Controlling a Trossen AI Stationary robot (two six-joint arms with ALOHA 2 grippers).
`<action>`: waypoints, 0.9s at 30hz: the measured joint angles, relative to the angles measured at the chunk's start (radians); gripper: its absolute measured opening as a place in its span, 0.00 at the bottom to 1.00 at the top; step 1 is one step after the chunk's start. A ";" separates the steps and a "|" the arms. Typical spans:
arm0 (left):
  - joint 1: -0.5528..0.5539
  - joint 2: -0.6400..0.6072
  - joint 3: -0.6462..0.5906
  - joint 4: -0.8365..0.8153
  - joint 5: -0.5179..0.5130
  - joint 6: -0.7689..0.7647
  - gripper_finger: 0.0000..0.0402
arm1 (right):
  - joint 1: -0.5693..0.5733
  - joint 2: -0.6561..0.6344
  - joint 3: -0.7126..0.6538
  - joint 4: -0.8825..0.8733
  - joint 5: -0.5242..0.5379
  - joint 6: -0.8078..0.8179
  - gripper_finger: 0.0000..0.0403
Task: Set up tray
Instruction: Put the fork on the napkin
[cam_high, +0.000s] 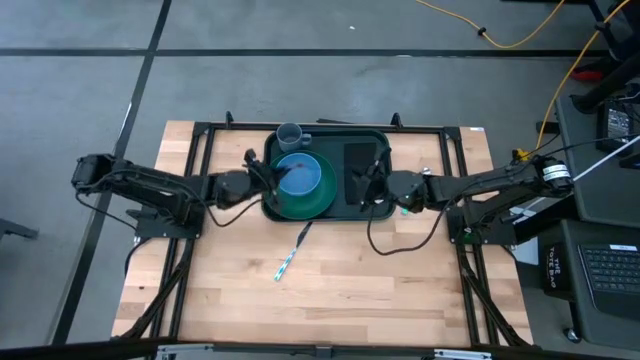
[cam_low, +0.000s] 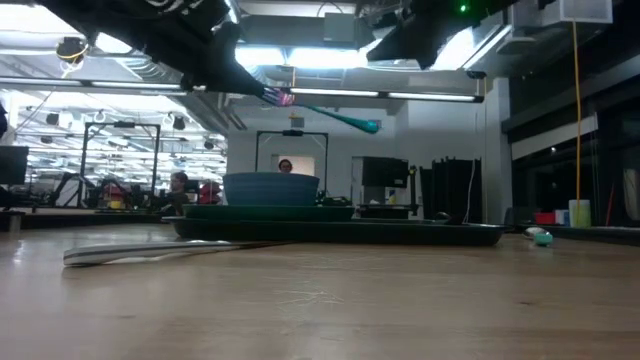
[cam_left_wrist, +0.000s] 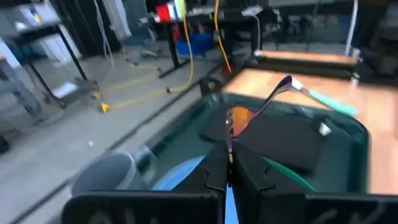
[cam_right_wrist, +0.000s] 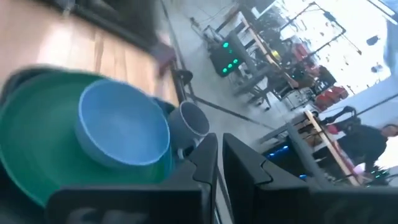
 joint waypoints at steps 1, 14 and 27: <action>0.023 0.000 0.000 0.022 0.025 0.016 0.00 | -0.001 0.010 0.000 -0.003 0.000 -0.027 0.08; 0.210 0.000 0.000 0.147 0.193 -0.027 0.00 | -0.002 0.131 0.000 0.122 0.026 -0.326 0.08; 0.211 0.001 0.000 0.171 0.192 -0.045 0.00 | -0.002 0.259 0.104 0.283 0.107 -0.390 0.36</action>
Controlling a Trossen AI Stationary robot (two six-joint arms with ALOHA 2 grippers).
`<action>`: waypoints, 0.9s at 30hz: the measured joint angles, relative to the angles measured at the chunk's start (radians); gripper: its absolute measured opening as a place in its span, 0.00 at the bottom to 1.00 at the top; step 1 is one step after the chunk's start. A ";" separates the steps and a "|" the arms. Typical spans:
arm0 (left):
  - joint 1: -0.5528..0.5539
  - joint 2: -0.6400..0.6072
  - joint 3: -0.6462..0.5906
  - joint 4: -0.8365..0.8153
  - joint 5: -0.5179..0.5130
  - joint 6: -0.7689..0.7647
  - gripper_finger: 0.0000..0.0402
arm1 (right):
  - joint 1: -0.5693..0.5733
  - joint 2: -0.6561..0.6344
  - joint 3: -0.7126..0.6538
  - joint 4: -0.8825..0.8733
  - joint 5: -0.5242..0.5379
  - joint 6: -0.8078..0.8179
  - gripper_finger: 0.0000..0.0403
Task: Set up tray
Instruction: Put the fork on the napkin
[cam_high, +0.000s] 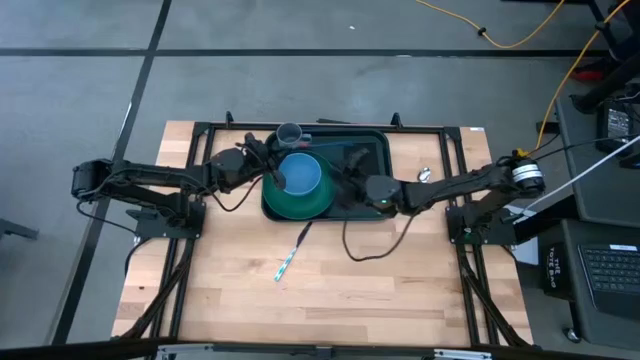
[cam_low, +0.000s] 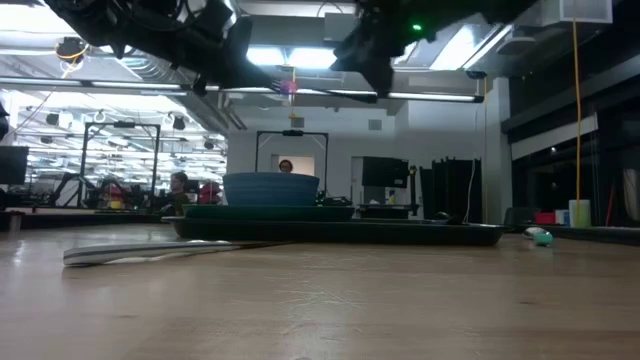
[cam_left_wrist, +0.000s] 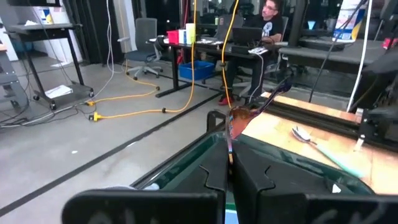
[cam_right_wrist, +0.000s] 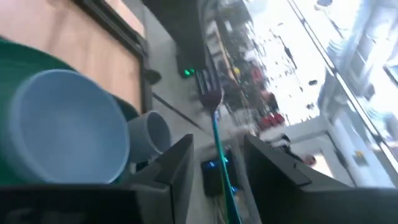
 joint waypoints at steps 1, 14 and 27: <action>0.000 0.000 0.000 0.008 0.000 0.000 0.00 | 0.000 0.025 0.031 -0.014 0.026 -0.001 0.36; -0.002 0.000 0.000 0.036 -0.028 0.008 0.00 | -0.041 0.289 0.336 -0.114 0.239 -0.106 0.36; -0.003 0.000 0.000 0.027 -0.015 0.008 0.00 | -0.103 0.291 0.337 -0.128 0.088 -0.105 0.36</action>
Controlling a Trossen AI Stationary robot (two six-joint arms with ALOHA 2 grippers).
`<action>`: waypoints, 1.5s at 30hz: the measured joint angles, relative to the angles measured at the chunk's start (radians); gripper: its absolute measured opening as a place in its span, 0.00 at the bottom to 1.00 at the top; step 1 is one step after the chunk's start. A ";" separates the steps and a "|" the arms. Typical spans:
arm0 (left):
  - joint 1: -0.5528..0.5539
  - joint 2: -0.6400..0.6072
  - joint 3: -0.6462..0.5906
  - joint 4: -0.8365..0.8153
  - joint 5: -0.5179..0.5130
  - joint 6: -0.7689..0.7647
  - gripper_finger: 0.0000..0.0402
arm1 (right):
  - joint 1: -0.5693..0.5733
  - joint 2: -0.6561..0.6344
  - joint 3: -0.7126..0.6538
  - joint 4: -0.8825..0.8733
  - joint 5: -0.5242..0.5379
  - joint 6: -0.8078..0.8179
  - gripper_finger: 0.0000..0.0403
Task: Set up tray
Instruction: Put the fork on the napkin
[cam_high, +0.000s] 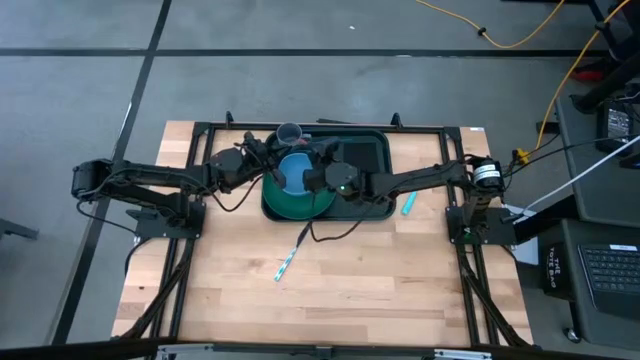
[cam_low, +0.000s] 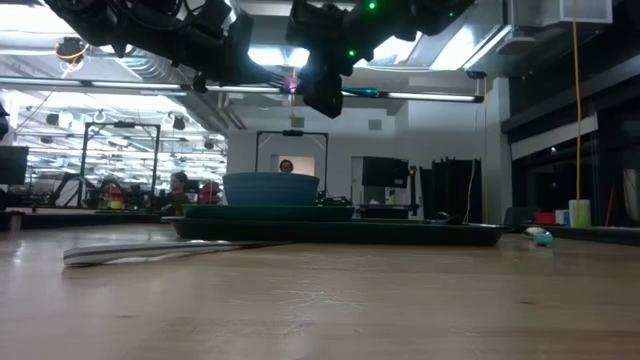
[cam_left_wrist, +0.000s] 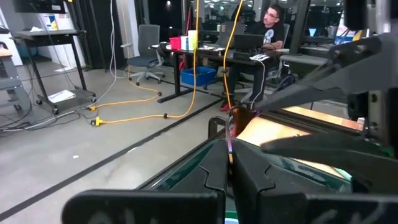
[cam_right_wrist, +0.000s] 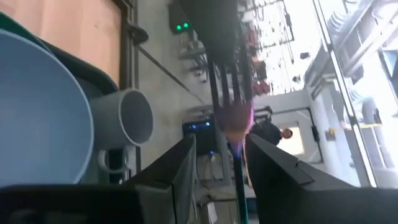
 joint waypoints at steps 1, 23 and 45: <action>0.000 0.000 0.000 0.000 0.000 0.004 0.00 | -0.003 0.000 0.000 0.000 0.008 0.000 0.36; 0.000 0.000 0.000 0.000 -0.001 0.018 0.00 | -0.021 0.000 -0.001 0.002 0.072 -0.053 0.29; 0.000 0.000 0.000 0.000 0.023 0.001 0.00 | -0.020 0.000 -0.003 -0.003 0.055 -0.050 0.05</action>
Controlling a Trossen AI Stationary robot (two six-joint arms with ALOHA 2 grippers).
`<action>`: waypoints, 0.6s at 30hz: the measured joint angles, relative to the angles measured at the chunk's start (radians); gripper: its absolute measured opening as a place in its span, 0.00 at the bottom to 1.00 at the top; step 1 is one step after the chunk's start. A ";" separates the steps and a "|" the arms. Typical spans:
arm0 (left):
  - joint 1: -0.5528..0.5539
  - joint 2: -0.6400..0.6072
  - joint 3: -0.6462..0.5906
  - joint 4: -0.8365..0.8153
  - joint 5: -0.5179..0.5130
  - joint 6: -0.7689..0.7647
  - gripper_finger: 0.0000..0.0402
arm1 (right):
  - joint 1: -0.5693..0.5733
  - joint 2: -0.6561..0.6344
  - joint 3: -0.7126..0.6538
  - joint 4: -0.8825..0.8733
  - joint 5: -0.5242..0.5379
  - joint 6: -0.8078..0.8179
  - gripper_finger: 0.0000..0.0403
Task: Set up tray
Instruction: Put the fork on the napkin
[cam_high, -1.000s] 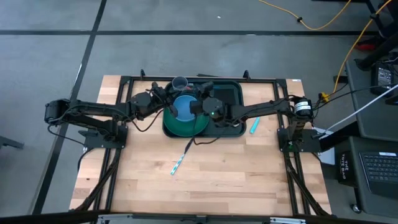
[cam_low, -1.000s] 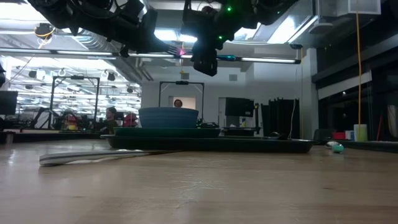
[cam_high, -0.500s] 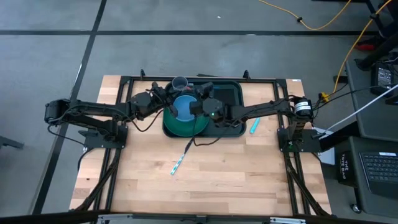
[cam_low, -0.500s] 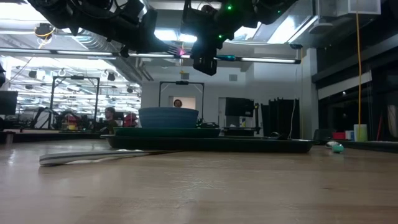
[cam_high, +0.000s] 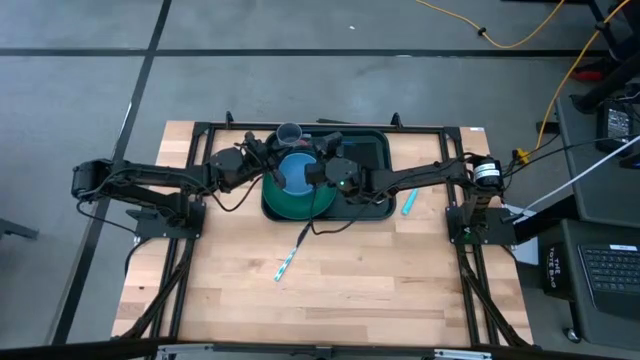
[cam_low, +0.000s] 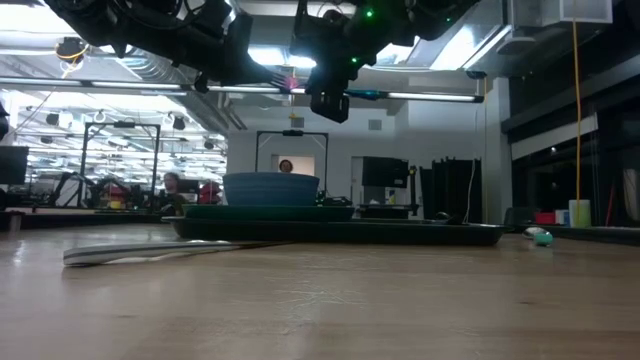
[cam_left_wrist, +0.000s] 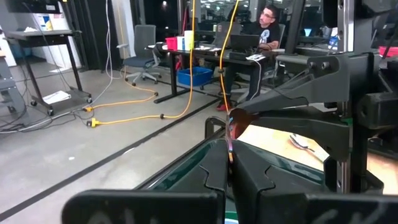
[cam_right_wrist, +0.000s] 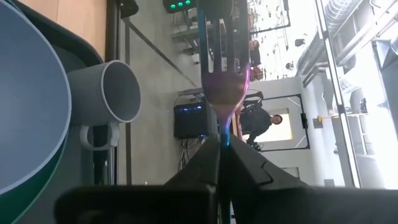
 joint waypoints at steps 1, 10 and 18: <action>0.000 0.000 0.000 0.000 0.002 -0.001 0.00 | 0.000 0.000 0.000 0.000 0.000 0.000 0.05; 0.001 0.000 0.000 0.000 0.018 -0.002 0.01 | 0.000 0.000 0.000 -0.004 0.004 0.003 0.04; 0.000 0.000 0.000 -0.001 0.062 0.001 0.12 | 0.006 0.000 0.000 -0.010 0.028 0.000 0.04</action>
